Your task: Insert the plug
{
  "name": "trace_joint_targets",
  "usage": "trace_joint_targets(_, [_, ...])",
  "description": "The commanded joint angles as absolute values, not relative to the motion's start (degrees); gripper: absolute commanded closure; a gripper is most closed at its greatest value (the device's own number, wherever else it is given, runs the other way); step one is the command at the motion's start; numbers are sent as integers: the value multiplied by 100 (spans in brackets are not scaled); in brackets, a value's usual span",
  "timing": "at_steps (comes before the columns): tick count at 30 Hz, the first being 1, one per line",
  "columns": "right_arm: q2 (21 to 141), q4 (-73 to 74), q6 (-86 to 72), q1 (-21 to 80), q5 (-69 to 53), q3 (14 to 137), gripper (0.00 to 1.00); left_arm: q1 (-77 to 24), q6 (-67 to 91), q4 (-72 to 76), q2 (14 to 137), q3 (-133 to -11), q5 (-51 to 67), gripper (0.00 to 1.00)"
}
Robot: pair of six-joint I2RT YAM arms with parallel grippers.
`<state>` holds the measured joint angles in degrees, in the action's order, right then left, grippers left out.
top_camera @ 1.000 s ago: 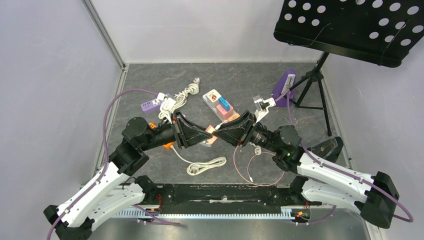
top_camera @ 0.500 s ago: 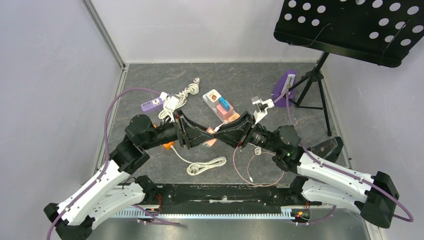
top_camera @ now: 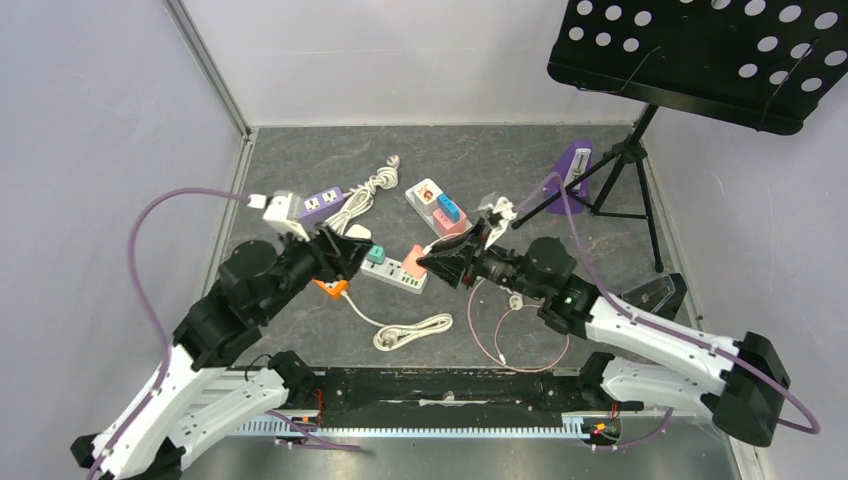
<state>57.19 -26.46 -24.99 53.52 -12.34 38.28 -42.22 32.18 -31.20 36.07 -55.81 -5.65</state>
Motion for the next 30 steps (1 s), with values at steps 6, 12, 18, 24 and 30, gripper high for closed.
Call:
trace_joint_targets(6, [7256, -3517, -533, 5449, -712, 3744, 100, -4210, 2835, -3929, 2852, -5580, -3048, 30])
trace_joint_targets(12, [8223, -4522, -54, 5462, -492, 3701, 100, -4210, 2909, -3901, 2938, -5476, -2998, 30])
trace_joint_targets(18, [8986, -4967, 301, 5456, -470, 3902, 100, -4210, 2890, -3857, 3114, -5491, -2963, 31])
trace_joint_targets(24, [9610, -5226, 363, 5458, -556, 4176, 100, -4211, 2883, -3837, 3235, -5493, -2883, 31])
trace_joint_targets(30, [9950, -5553, 533, 5450, -358, 4355, 100, -4210, 2831, -3832, 3295, -5501, -2873, 31])
